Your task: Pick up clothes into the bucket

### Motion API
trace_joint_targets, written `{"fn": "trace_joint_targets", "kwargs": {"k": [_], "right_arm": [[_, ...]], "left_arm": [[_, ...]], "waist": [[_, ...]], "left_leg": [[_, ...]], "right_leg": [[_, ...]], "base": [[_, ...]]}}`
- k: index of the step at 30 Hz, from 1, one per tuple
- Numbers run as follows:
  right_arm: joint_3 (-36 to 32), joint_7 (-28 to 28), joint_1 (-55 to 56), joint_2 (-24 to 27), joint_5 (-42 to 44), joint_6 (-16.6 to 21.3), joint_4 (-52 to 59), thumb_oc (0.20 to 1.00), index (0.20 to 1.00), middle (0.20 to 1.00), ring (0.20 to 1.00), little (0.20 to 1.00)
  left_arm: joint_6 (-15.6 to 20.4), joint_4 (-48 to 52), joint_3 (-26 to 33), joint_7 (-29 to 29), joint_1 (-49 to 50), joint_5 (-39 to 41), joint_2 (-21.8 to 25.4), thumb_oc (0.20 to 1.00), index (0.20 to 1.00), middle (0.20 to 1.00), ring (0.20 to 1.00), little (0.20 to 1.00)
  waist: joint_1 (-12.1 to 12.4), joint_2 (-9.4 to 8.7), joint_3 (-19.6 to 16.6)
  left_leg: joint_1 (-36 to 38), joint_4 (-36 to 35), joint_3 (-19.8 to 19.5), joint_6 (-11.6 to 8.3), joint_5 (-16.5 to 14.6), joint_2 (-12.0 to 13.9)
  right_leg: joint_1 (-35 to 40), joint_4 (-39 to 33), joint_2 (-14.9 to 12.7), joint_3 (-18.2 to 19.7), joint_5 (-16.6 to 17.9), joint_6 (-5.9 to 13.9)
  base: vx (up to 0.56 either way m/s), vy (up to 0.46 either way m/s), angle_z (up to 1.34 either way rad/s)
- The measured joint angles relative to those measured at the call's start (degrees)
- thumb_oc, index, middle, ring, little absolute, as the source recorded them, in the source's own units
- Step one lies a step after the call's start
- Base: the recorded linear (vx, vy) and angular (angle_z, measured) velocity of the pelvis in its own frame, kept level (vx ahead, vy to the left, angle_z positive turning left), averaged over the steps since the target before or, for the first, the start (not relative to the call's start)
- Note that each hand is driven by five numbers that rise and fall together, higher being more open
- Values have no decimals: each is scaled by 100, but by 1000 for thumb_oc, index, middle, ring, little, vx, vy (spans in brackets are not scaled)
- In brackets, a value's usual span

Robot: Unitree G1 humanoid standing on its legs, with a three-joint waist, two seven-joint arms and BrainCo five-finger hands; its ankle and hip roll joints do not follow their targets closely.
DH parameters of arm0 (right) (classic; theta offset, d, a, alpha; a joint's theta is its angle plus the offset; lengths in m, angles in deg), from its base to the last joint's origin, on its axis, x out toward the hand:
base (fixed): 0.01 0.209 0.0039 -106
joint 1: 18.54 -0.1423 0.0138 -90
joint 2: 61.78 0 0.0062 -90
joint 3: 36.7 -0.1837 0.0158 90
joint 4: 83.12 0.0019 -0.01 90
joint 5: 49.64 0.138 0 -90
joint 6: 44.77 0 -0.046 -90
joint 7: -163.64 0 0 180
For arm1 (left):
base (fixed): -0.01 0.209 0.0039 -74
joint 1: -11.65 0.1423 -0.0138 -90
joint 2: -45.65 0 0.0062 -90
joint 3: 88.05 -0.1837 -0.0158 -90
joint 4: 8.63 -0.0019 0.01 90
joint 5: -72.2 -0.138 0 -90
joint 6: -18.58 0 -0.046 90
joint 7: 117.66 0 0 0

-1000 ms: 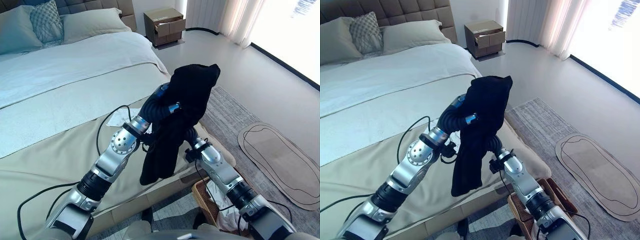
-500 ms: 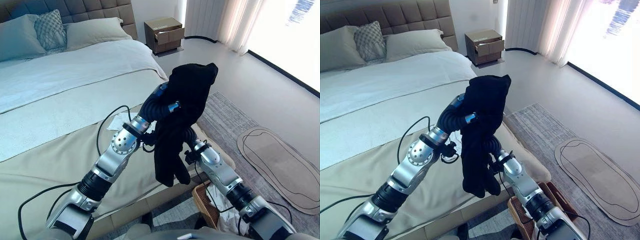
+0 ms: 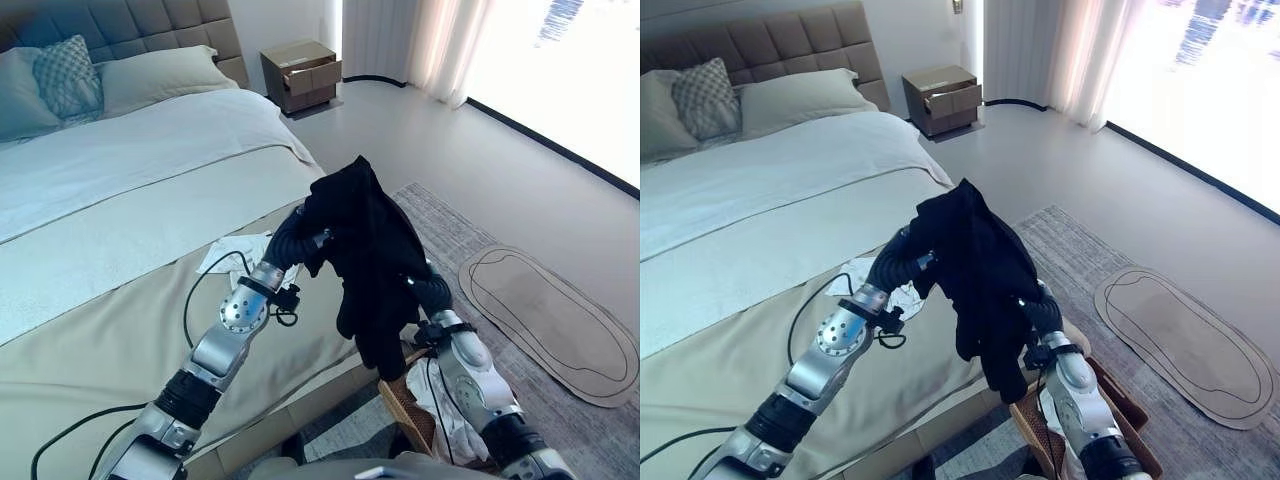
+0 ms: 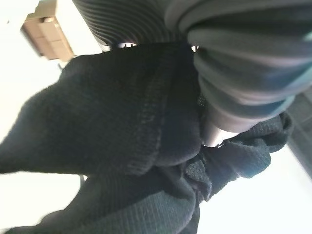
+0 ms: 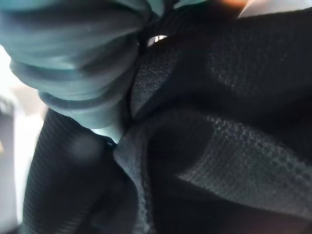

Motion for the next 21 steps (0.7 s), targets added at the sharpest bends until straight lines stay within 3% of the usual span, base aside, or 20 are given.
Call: {"fn": "trace_joint_targets", "kwargs": {"k": [1, 2, 12, 21], "right_arm": [[-46, 33, 34, -68, 117, 53, 3, 200, 200, 200, 200, 200], [-72, 36, 58, -73, 131, 64, 15, 200, 200, 200, 200, 200], [-1198, 653, 328, -32, 340, 255, 29, 200, 200, 200, 200, 200], [-2258, 1296, 400, 99, 263, 448, -23, 200, 200, 200, 200, 200]], "left_arm": [[-3, -116, -6, 27, 11, -8, -72, 875, 875, 875, 875, 875], [-3, -146, -5, 28, 11, -32, -92, 1000, 1000, 1000, 1000, 1000], [-2, -872, 186, 103, 352, -59, -273, 1000, 1000, 1000, 1000, 1000], [-67, -1643, 462, -357, 1760, 500, -381, 1000, 1000, 1000, 1000, 1000]], "waist": [[-6, -1, -1], [-17, -1, -1], [-16, 3, -27], [8, -6, -27]], "left_leg": [[40, -28, 40, 0, 0, 19], [52, -38, 47, 0, 0, 27], [54, -69, 116, 0, -1, 68], [23, -84, 159, 1, -5, 66]], "right_leg": [[-2, -4, 18, 48, 0, 0], [-2, -11, 27, 67, 0, 0], [-28, -51, 74, 117, 0, 0], [-79, -85, 75, 156, 0, 3]], "base": [[-5, -7, -15], [-6, -13, -14], [-1, -8, -3], [-3, -4, -1]]}}
